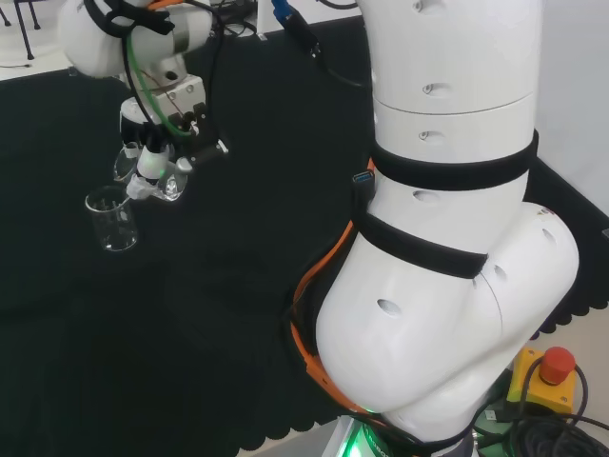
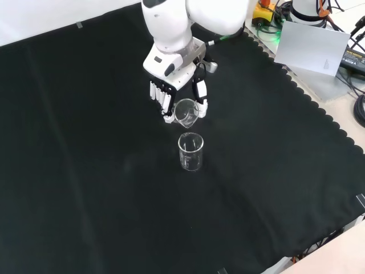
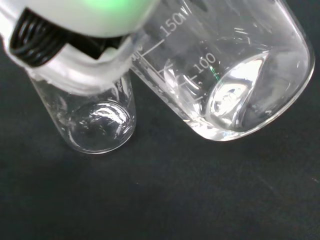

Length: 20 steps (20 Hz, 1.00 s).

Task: Pour the water from the handheld beaker into the one on the table.

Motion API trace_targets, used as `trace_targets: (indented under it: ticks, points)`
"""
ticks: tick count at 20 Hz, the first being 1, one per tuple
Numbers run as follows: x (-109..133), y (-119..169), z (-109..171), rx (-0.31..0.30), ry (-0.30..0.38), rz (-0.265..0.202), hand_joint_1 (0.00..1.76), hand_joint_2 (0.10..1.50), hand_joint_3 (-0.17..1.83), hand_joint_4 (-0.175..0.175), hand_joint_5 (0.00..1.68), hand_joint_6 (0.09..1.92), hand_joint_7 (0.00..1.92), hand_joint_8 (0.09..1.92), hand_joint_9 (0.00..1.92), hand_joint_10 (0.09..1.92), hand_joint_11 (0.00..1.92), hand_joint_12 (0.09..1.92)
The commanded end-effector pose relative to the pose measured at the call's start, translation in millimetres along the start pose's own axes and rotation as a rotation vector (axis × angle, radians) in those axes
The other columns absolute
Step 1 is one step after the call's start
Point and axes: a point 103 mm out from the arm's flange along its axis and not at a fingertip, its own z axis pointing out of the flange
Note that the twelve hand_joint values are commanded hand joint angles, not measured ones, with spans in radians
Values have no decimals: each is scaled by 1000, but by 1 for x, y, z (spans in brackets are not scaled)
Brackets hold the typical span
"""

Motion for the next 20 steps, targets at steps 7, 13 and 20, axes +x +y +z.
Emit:
trace_targets:
  ticks: [7, 13, 20]
  points:
    - [14, 5, -13, 54, -172, 38, 1126, 600, 960, 11, 1091, 1144, 1421, 978, 1211, 1086, 1082, 947]
    - [17, 4, -15, 94, -241, 36, 1125, 600, 962, 12, 1089, 1148, 1421, 982, 1211, 1089, 1084, 947]
    - [24, 5, -18, 133, -306, 38, 1121, 600, 972, 17, 1082, 1168, 1415, 999, 1208, 1099, 1084, 946]
